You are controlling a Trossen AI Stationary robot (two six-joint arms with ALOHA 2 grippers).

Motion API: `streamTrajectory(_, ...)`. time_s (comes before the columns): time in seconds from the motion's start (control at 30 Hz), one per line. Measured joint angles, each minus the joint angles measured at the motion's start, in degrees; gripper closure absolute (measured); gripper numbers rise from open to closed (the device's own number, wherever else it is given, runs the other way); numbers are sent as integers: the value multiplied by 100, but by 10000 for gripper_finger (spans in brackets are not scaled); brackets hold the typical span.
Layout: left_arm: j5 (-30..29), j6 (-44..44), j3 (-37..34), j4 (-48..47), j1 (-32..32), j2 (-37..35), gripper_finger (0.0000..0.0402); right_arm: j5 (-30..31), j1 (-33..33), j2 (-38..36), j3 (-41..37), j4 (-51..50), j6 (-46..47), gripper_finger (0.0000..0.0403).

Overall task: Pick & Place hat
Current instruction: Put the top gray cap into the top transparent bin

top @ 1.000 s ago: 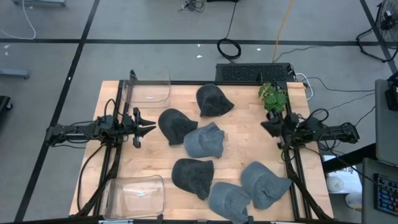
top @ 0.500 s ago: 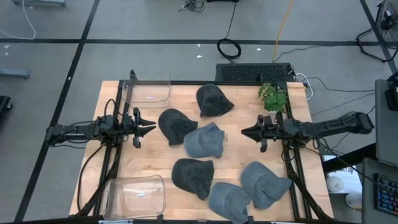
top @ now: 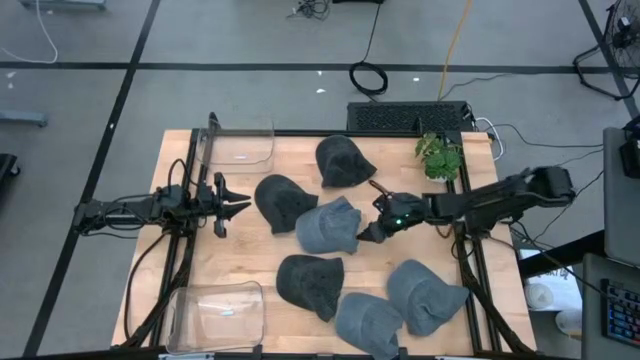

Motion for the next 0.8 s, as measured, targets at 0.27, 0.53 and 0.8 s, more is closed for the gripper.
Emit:
streamTrajectory(0.27, 0, 0, 0, -2, 2, 0, 316, 1252, -165, 755, 0, 426, 93, 87)
streamTrajectory(0.53, -2, 0, 0, -4, 2, 1, 316, 960, -36, 1787, 0, 2845, 186, 89)
streamTrajectory(0.8, -2, 0, 0, -2, 1, 0, 316, 387, 4, 1942, 2, 4183, -114, 119)
